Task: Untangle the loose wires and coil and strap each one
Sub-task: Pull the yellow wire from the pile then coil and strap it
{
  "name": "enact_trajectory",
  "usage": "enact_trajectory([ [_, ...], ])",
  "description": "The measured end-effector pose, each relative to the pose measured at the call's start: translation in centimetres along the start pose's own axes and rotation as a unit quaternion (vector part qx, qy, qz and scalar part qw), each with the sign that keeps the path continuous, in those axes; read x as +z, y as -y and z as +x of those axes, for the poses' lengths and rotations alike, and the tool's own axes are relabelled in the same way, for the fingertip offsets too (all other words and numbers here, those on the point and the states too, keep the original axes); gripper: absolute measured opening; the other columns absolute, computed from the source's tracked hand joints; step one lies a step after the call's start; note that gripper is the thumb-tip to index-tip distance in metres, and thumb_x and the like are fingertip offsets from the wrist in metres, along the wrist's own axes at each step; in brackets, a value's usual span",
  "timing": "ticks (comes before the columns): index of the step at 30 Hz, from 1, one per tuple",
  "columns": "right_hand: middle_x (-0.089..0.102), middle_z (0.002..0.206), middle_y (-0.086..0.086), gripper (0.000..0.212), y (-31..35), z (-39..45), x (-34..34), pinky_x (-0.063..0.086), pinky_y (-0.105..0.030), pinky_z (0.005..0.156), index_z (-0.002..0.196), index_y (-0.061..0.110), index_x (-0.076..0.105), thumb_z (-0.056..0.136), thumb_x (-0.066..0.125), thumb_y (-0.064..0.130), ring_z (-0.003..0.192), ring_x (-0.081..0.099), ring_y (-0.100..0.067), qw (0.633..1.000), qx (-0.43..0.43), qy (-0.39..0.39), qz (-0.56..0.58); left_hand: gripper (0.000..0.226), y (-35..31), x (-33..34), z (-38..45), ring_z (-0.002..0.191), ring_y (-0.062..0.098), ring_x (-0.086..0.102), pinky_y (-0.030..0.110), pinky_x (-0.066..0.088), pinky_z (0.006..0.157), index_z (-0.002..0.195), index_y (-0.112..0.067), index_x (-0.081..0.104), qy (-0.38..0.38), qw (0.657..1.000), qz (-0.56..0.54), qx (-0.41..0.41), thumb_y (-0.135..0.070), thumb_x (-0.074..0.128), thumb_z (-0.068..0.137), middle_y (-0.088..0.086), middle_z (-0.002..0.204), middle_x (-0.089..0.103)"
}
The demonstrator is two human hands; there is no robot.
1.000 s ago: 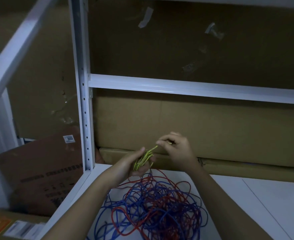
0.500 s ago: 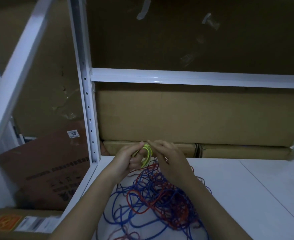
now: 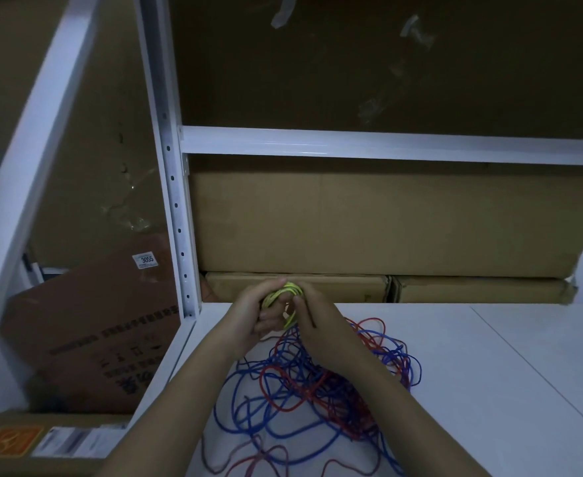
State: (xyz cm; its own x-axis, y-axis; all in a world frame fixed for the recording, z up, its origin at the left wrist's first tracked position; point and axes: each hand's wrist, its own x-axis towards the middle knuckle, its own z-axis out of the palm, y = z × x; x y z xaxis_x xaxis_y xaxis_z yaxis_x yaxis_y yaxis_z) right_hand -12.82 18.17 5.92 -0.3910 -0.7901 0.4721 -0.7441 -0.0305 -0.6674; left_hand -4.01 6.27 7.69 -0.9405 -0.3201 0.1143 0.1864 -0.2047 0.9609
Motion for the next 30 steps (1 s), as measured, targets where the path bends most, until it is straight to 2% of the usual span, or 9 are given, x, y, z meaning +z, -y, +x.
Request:
enact_trajectory([
  [7, 0.053, 0.094, 0.005, 0.027, -1.1, 0.6, 1.1, 0.034, -0.012, 0.067, 0.112, 0.015, 0.054, 0.104, 0.029, 0.02, 0.08, 0.048, -0.006, 0.995, 0.031, -0.084, -0.048, 0.042, 1.1, 0.6, 1.3, 0.056, 0.013, 0.049, 0.015, 0.04, 0.053, 0.064, -0.019, 0.054, -0.125, 0.957, 0.248, 0.087, -0.038, 0.044, 0.099, -0.009, 0.054, 0.05],
  [9, 0.056, 0.098, 0.002, 0.026, -1.5, 0.3, 0.9, 0.034, -0.016, 0.071, 0.112, 0.012, 0.055, 0.103, 0.032, 0.017, 0.085, 0.049, -0.011, 0.992, 0.017, -0.098, -0.073, 0.035, 1.5, 0.6, 1.1, 0.075, 0.017, 0.06, 0.014, 0.045, 0.063, 0.084, -0.019, 0.065, -0.123, 0.937, 0.312, 0.096, -0.039, 0.041, 0.101, -0.004, 0.075, 0.063],
  [12, 0.059, 0.106, -0.008, 0.025, -2.1, -0.3, 0.4, 0.035, -0.024, 0.075, 0.118, 0.007, 0.053, 0.102, 0.034, 0.012, 0.092, 0.052, -0.021, 0.991, 0.015, -0.092, -0.096, 0.021, 2.5, 0.7, 1.4, 0.091, 0.028, 0.065, 0.026, 0.051, 0.075, 0.112, -0.016, 0.061, -0.131, 0.866, 0.433, 0.211, -0.024, 0.046, 0.101, 0.009, 0.1, 0.066],
  [15, 0.06, 0.099, -0.001, 0.027, -2.2, -1.1, -0.4, 0.036, -0.019, 0.069, 0.118, 0.015, 0.054, 0.104, 0.031, 0.017, 0.084, 0.054, -0.012, 0.993, 0.035, -0.107, -0.046, 0.029, 3.3, 2.0, 1.9, 0.081, 0.027, 0.063, 0.042, 0.051, 0.076, 0.102, -0.015, 0.054, -0.127, 0.874, 0.448, 0.142, -0.038, 0.036, 0.101, 0.008, 0.087, 0.064],
  [18, 0.056, 0.086, 0.012, 0.026, -2.4, -2.1, -1.3, 0.037, -0.012, 0.063, 0.113, 0.023, 0.054, 0.104, 0.03, 0.021, 0.073, 0.052, 0.002, 0.989, 0.064, -0.133, 0.005, 0.028, 4.6, 2.9, 3.1, 0.073, 0.025, 0.057, 0.036, 0.044, 0.065, 0.112, -0.012, 0.056, -0.126, 0.798, 0.561, 0.181, -0.028, 0.035, 0.103, 0.011, 0.089, 0.063],
  [20, 0.055, 0.084, 0.014, 0.026, -2.5, -2.9, -1.9, 0.038, -0.017, 0.063, 0.113, 0.023, 0.052, 0.104, 0.028, 0.025, 0.07, 0.051, 0.001, 0.986, 0.091, -0.139, 0.015, 0.032, 5.0, 4.0, 3.6, 0.073, 0.031, 0.059, 0.038, 0.045, 0.063, 0.118, -0.003, 0.058, -0.131, 0.785, 0.552, 0.249, -0.021, 0.037, 0.103, 0.018, 0.096, 0.064],
  [22, 0.055, 0.078, 0.011, 0.026, -2.6, -3.7, -2.5, 0.038, -0.027, 0.057, 0.112, 0.024, 0.048, 0.104, 0.025, 0.033, 0.065, 0.051, -0.004, 0.983, 0.12, -0.14, -0.014, 0.034, 5.1, 5.5, 3.6, 0.067, 0.035, 0.062, 0.041, 0.049, 0.056, 0.11, 0.002, 0.063, -0.105, 0.776, 0.546, 0.299, -0.019, 0.037, 0.1, 0.02, 0.09, 0.065],
  [25, 0.046, 0.062, 0.011, 0.027, -2.8, -5.0, -3.5, 0.027, -0.028, 0.049, 0.107, 0.025, 0.04, 0.101, 0.021, 0.044, 0.055, 0.044, -0.005, 0.971, 0.158, -0.157, -0.081, 0.025, 5.1, 7.6, 3.8, 0.063, 0.025, 0.062, 0.039, 0.046, 0.056, 0.097, -0.013, 0.059, -0.13, 0.815, 0.49, 0.28, -0.024, 0.037, 0.103, 0.002, 0.073, 0.061],
  [30, 0.05, 0.064, 0.007, 0.032, -3.9, -6.9, -6.1, 0.028, -0.032, 0.052, 0.107, 0.023, 0.041, 0.1, 0.019, 0.046, 0.059, 0.049, -0.019, 0.963, 0.18, -0.184, -0.082, 0.028, 6.0, 11.4, 4.3, 0.057, 0.014, 0.059, 0.037, 0.047, 0.056, 0.088, -0.02, 0.053, -0.124, 0.821, 0.484, 0.275, -0.031, 0.031, 0.102, 0.002, 0.063, 0.059],
])
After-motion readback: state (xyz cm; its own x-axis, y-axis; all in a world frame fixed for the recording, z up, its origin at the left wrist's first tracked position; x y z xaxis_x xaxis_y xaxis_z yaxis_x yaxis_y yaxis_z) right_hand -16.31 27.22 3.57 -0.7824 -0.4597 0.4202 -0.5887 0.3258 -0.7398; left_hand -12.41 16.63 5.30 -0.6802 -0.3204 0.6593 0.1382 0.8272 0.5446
